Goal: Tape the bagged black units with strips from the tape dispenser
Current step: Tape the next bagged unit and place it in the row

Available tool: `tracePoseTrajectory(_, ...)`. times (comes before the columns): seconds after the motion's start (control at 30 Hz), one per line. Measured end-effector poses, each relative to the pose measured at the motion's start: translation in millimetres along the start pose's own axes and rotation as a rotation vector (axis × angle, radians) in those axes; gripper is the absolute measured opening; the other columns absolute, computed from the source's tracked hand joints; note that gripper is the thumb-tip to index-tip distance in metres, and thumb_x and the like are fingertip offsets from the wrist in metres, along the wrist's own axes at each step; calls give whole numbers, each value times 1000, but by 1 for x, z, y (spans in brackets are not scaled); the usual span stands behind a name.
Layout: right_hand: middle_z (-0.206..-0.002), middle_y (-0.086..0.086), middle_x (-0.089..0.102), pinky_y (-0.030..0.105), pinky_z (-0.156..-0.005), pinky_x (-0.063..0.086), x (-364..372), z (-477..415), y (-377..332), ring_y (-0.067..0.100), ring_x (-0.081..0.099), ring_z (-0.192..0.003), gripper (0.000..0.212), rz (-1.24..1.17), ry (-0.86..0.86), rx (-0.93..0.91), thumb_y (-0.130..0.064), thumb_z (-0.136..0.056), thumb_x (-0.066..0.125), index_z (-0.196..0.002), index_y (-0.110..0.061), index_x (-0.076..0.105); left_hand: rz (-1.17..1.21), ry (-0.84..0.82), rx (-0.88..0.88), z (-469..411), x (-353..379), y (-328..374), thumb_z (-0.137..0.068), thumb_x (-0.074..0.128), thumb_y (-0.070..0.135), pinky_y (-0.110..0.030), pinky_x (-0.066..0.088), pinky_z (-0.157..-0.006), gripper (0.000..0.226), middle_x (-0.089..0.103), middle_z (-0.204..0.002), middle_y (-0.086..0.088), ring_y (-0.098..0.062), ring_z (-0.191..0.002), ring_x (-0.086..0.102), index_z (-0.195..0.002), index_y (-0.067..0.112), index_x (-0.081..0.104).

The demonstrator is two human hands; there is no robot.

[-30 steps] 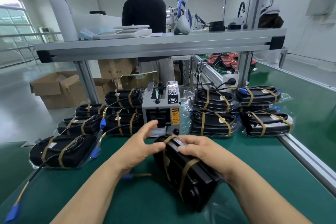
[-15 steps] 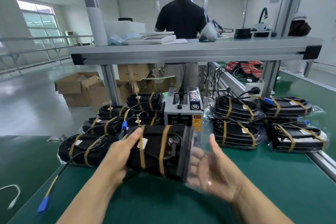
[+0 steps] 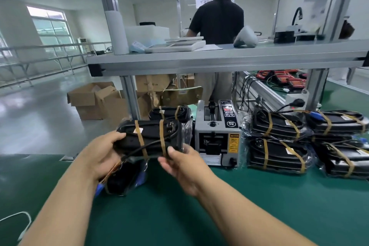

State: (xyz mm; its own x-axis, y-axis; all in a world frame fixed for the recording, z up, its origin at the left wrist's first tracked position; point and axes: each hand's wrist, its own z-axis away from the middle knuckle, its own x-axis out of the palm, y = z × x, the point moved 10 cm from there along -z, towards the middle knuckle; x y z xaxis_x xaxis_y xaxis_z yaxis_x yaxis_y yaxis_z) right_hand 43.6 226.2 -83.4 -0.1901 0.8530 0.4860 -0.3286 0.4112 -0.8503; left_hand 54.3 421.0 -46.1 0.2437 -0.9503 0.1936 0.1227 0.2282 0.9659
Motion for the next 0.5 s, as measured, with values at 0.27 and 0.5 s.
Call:
tracePoseTrajectory(0.27,-149,2,42,38,-100,50,-7,-42,-37,22,57,-116,87,462,324,-151,-12,-88,55,-158,-30,8,-117,119,134,-84,27,6,-104,43,13,-29,54,-50,22,71,-78,-10,-19,-63,69,-99,4,62)
tracePoseTrajectory(0.5,-155,8,33,36,-105,48,-10,-57,-35,15,57,-109,88,531,357,-147,-5,-91,53,-159,-22,0,-383,249,104,-139,15,-13,-100,50,21,-50,45,-105,37,60,-130,-17,-35,-116,59,-132,2,56)
